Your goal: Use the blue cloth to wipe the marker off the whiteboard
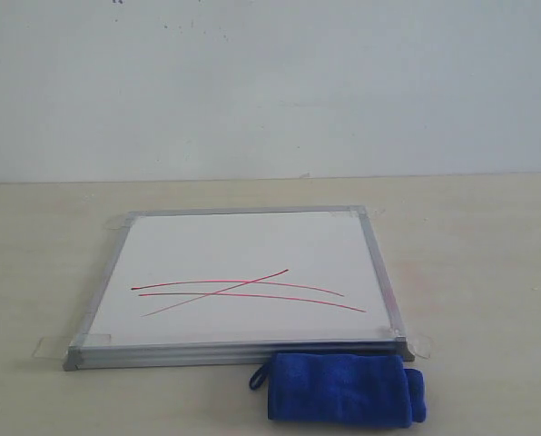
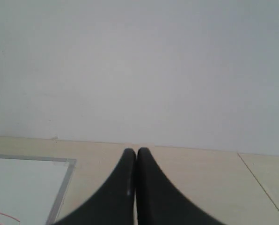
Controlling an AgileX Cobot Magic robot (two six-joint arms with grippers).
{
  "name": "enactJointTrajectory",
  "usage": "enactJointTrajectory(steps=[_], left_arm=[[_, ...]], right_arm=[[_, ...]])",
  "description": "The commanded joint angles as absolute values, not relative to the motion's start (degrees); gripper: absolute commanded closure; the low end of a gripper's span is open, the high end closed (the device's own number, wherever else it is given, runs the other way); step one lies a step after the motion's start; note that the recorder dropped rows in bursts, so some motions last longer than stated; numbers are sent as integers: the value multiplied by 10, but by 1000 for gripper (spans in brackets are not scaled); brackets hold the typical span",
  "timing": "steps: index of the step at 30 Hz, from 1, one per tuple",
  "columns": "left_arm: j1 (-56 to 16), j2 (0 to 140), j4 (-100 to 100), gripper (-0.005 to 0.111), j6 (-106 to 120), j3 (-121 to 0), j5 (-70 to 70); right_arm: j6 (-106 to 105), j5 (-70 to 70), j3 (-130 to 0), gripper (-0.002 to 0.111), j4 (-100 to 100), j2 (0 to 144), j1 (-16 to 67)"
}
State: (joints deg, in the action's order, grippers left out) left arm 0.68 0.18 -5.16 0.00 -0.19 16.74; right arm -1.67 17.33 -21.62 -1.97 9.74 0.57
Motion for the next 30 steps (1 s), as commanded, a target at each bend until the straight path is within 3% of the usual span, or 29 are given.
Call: enactJointTrajectory(steps=[1, 9, 14, 16, 21, 23, 25, 30], left_arm=[[6, 0, -51, 103, 0, 0, 166], [6, 0, -51, 103, 0, 0, 166], [6, 0, -51, 103, 0, 0, 166], [6, 0, -51, 103, 0, 0, 166], [6, 0, -51, 103, 0, 0, 166], [6, 0, -51, 103, 0, 0, 166], [6, 0, -51, 103, 0, 0, 166], [6, 0, -51, 103, 0, 0, 166]], right_arm=[[-19, 142, -222, 108, -5, 99, 6], [-19, 126, -228, 108, 8, 124, 6], [-51, 236, -294, 108, 9, 224, 6], [-155, 308, -353, 108, 53, 311, 6], [-649, 487, -476, 108, 350, 555, 6], [-672, 522, -498, 108, 376, 641, 14], [-672, 519, -517, 108, 337, 712, 65], [-564, 543, -612, 108, 25, 862, 282]])
